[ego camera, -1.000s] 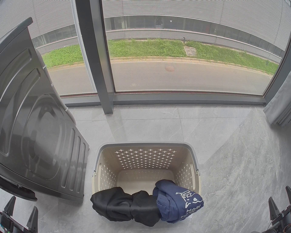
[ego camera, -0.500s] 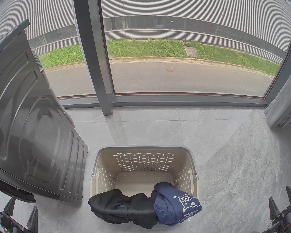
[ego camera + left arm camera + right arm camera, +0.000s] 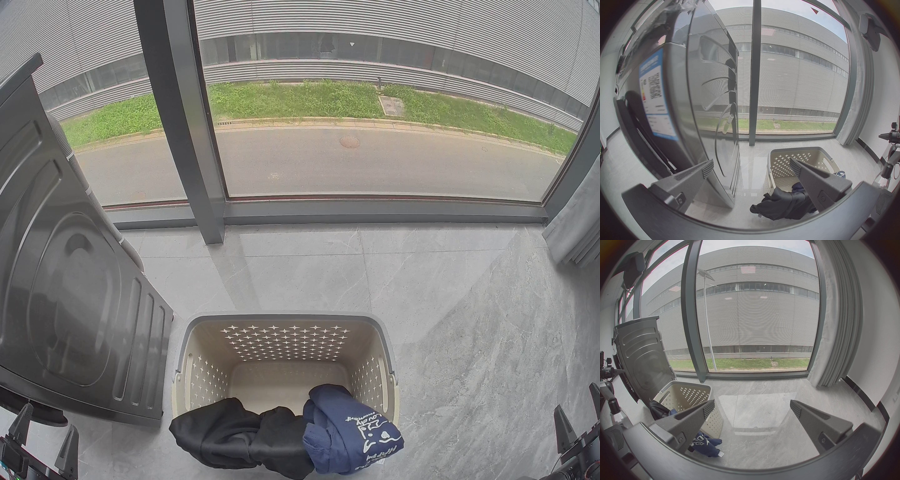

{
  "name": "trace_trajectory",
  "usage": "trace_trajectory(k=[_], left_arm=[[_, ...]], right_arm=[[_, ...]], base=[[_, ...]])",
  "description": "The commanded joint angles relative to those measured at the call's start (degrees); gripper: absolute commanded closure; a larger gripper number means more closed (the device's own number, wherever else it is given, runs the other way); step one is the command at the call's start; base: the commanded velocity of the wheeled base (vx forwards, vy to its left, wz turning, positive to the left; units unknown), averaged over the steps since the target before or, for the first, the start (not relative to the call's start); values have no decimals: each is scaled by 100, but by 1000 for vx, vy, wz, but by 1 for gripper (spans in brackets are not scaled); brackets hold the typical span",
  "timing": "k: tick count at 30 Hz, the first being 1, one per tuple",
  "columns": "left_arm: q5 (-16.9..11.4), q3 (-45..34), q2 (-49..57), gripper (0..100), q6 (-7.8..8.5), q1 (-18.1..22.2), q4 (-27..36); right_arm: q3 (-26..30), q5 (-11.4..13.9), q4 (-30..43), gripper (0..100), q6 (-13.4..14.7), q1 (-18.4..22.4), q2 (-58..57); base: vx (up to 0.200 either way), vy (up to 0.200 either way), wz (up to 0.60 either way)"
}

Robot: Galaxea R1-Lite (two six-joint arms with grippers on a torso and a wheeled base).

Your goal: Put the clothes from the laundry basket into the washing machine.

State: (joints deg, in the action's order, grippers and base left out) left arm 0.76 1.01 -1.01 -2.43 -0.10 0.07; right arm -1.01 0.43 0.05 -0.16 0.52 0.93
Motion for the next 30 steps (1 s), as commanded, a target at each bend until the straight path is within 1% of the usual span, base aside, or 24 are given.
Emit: trace_trajectory(k=[1,9,18,30], left_arm=[[4,-84,48,0,-4,1,1],[4,-84,57,0,-4,-8,1],[4,-84,48,0,-4,-8,1],[4,-84,48,0,-4,1,1]], right_arm=[[101,1,4,0,-2,0,-31],[101,1,4,0,-2,0,-31],[101,1,4,0,-2,0,-31],[101,1,4,0,-2,0,-31]], base=[[0,0,0],[0,0,0],[200,0,0],[0,0,0]])
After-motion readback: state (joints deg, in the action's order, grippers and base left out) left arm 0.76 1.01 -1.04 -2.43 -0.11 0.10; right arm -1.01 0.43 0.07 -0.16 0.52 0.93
